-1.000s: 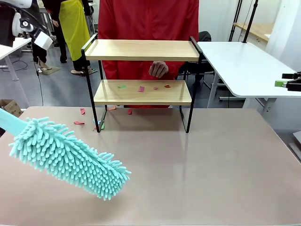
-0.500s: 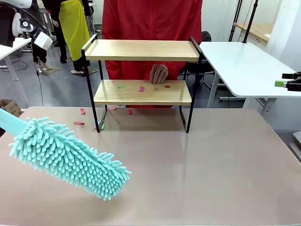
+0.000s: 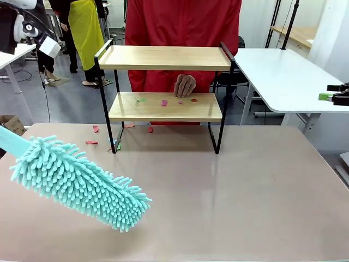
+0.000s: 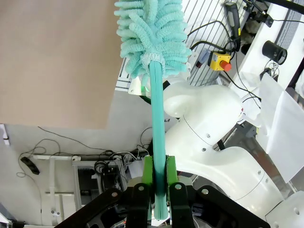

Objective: Clean the shelf.
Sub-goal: Clean the specific section of the Shelf indicated by the human with the Duster.

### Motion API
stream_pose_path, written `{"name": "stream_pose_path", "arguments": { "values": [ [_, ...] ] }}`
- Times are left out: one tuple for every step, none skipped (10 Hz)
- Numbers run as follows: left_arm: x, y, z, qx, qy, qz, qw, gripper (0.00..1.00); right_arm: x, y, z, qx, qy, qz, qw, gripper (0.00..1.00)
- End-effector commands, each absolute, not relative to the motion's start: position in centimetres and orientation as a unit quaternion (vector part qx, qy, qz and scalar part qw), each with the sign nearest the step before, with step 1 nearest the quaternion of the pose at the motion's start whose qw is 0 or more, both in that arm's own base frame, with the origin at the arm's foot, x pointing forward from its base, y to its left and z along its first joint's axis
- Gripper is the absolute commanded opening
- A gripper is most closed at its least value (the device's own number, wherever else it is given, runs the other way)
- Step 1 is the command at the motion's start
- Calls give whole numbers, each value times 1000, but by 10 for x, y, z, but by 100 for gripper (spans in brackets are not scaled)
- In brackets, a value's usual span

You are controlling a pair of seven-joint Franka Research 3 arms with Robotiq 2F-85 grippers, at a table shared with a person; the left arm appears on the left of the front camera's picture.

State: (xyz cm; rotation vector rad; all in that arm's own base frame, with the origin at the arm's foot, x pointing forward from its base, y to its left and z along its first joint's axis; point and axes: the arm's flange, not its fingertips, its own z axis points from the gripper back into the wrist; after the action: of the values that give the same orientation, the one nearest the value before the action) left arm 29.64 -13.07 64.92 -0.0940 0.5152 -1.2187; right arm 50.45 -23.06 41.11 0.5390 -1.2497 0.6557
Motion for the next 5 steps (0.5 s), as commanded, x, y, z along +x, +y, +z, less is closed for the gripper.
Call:
{"name": "stream_pose_path", "arguments": {
  "values": [
    [292,-128,660,-44,240,-563,790,13,505,-227,415,239,-563,291,736,100],
    [292,-128,660,-44,240,-563,790,13,505,-227,415,239,-563,291,736,100],
    [292,-128,660,-44,240,-563,790,13,505,-227,415,239,-563,291,736,100],
    [292,-128,660,-44,240,-563,790,13,505,-227,415,239,-563,291,736,100],
    [292,-128,660,-44,240,-563,790,13,505,-227,415,239,-563,291,736,100]
  ]
}}
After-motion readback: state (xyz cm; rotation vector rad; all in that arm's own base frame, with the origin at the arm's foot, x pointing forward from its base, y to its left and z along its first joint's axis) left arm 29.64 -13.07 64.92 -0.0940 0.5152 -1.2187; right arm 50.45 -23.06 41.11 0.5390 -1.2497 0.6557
